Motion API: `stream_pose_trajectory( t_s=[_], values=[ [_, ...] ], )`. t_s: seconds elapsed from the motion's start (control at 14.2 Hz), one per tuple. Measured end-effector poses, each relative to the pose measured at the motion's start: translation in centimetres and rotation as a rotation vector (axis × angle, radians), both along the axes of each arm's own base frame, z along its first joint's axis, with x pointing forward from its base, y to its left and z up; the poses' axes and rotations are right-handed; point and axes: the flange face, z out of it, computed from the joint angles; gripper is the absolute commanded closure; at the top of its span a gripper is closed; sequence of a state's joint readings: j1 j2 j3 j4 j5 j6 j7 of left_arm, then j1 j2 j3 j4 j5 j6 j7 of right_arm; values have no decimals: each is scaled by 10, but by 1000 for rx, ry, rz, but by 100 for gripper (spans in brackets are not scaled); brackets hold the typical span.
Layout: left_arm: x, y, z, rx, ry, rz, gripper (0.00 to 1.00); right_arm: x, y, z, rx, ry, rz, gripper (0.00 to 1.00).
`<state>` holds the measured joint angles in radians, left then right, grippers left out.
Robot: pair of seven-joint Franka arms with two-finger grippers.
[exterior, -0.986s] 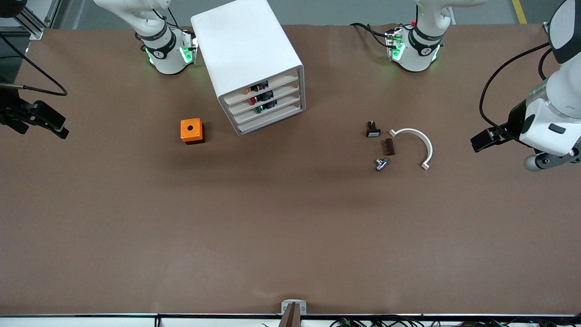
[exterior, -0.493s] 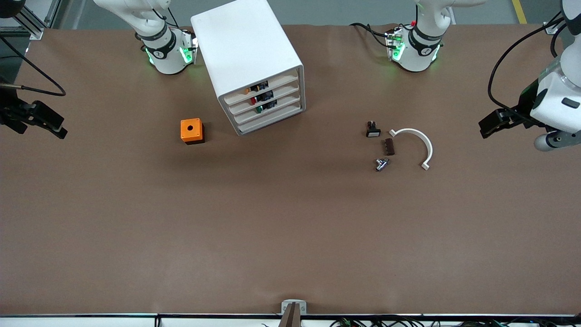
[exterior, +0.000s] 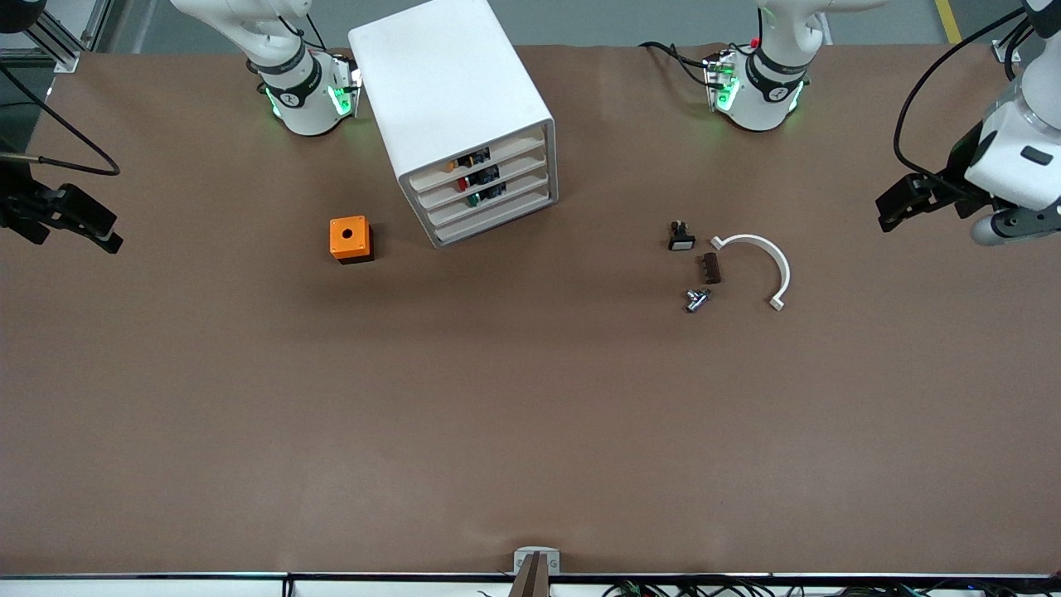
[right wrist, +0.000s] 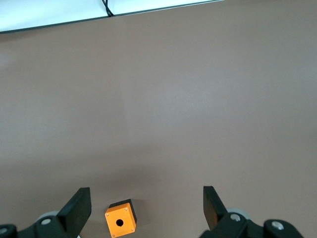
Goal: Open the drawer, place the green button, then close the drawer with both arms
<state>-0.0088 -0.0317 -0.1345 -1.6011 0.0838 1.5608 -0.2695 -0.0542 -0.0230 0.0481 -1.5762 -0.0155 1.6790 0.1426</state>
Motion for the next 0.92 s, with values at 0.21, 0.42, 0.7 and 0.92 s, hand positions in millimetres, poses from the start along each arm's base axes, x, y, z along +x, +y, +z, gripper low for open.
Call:
stream_pose_trajectory(
  t_s=[0.21, 0.42, 0.7, 0.92],
  values=[
    [-4, 2, 10, -1, -29, -6, 0, 0, 0, 0, 0, 1, -1, 0],
    [-4, 3, 10, -2, -31, -4, 0, 0, -1, -2, 0, 4, -1, 0],
    [-5, 4, 16, -1, -27, 0, 0, 0, -2, -2, 0, 5, -3, 0],
    [-6, 5, 19, -2, -25, 0, 0, 0, -2, -2, 0, 5, -4, 0]
  ],
)
